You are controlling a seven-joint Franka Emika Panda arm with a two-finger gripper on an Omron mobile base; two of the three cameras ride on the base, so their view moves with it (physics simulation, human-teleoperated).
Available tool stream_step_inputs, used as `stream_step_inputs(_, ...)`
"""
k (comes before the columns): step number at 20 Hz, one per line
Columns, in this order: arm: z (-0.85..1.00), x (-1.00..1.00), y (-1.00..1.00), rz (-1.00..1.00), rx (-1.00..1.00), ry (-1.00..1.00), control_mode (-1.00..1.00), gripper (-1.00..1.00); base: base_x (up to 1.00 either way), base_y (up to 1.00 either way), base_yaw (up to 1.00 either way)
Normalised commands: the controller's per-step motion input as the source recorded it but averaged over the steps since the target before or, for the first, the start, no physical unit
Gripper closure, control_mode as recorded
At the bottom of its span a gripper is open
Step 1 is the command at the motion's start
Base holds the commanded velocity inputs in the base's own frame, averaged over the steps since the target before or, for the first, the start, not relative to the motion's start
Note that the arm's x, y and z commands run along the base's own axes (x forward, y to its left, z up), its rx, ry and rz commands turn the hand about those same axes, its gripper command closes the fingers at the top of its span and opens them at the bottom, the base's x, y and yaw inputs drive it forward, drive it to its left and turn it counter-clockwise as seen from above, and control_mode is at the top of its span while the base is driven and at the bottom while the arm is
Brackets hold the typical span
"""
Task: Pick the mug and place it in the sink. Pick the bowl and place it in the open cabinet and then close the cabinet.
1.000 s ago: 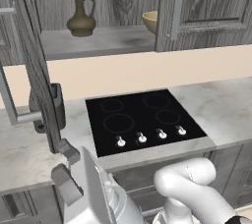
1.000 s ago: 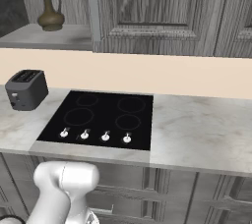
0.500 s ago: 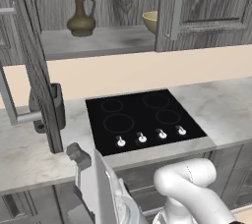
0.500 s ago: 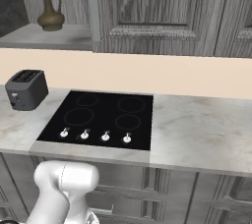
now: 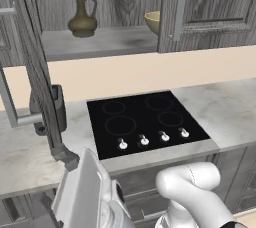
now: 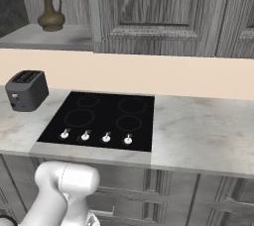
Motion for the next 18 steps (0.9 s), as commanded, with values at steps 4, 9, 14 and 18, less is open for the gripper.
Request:
stream_step_inputs(4, -0.31, -0.41, 0.62, -0.22, 0.14, 0.22, -1.0, -1.0, 0.0, 0.0, 0.0)
stream_step_inputs(9, -0.3, -0.49, 0.5, -0.22, 0.17, 0.22, -1.0, -1.0, 0.0, 0.0, 0.0)
stream_step_inputs(14, -0.41, -0.43, 0.46, -0.28, 0.19, 0.22, -1.0, -1.0, 0.0, 0.0, 0.0)
stream_step_inputs(18, -0.45, -0.68, 0.54, -0.35, 0.17, 0.15, -1.0, -1.0, 0.0, 0.0, 0.0)
